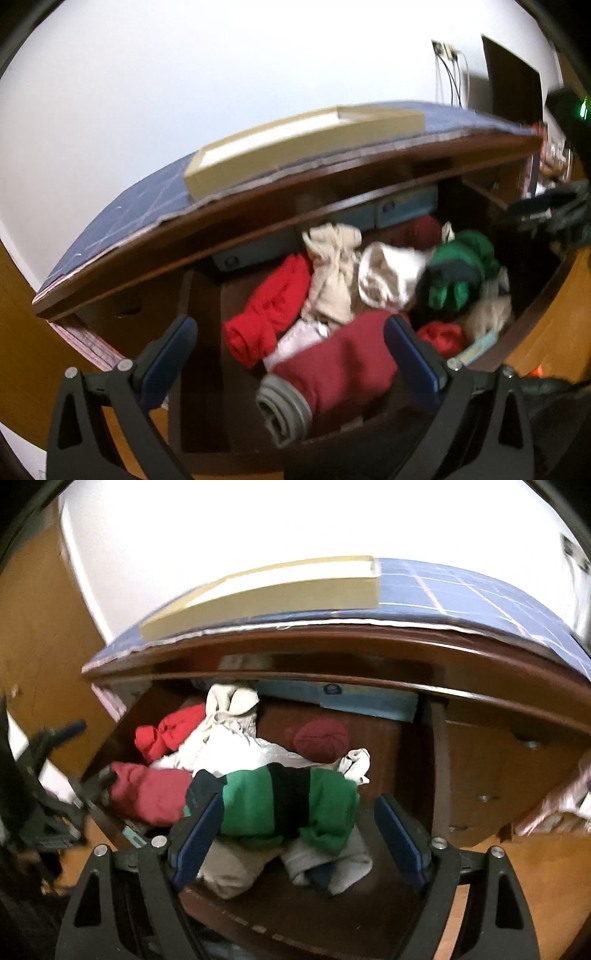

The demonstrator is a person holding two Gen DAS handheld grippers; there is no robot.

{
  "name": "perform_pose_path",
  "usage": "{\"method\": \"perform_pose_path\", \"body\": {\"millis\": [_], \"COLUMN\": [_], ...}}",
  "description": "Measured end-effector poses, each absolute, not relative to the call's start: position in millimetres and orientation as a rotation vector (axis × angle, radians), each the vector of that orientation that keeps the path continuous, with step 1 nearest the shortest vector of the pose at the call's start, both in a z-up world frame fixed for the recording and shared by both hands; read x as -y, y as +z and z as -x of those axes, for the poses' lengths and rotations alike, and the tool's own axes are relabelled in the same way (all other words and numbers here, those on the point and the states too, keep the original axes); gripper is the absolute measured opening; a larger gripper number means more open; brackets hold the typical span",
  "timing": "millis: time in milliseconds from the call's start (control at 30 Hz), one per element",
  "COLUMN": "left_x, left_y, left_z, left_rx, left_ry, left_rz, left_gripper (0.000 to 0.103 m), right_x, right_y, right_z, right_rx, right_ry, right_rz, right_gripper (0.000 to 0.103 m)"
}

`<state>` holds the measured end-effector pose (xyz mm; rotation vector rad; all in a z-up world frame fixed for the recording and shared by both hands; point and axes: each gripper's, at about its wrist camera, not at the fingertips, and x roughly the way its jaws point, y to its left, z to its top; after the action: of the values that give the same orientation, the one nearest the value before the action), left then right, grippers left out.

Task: Take underwear out of drawer
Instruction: 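Reach into the drawer and grasp the green-and-black sock bundle with the right gripper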

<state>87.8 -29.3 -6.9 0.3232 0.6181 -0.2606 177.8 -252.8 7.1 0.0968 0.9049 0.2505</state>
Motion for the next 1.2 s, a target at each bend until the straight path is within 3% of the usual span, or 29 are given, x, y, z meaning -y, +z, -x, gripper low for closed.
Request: {"method": "perform_pose_path", "body": {"millis": [567, 933, 1033, 1100, 1200], "left_x": [12, 16, 19, 21, 24], "left_y": [17, 20, 21, 22, 22], "left_z": [-129, -140, -141, -143, -146], "left_rx": [-0.659, -0.662, -0.656, -0.656, -0.651], "left_ry": [-0.246, -0.252, -0.259, -0.263, -0.277], "left_rz": [-0.264, -0.277, -0.284, -0.285, -0.315], "left_gripper": [0.103, 0.103, 0.103, 0.103, 0.103], "right_x": [208, 180, 178, 181, 196], "right_y": [-8, -37, -46, -43, -31], "right_z": [-190, -224, -227, -224, -218], "right_rx": [-1.027, -1.197, -1.262, -1.264, -1.260], "right_ry": [0.539, 0.564, 0.561, 0.557, 0.538], "right_rz": [0.307, 0.398, 0.380, 0.353, 0.249], "right_gripper": [0.085, 0.084, 0.074, 0.062, 0.036]}}
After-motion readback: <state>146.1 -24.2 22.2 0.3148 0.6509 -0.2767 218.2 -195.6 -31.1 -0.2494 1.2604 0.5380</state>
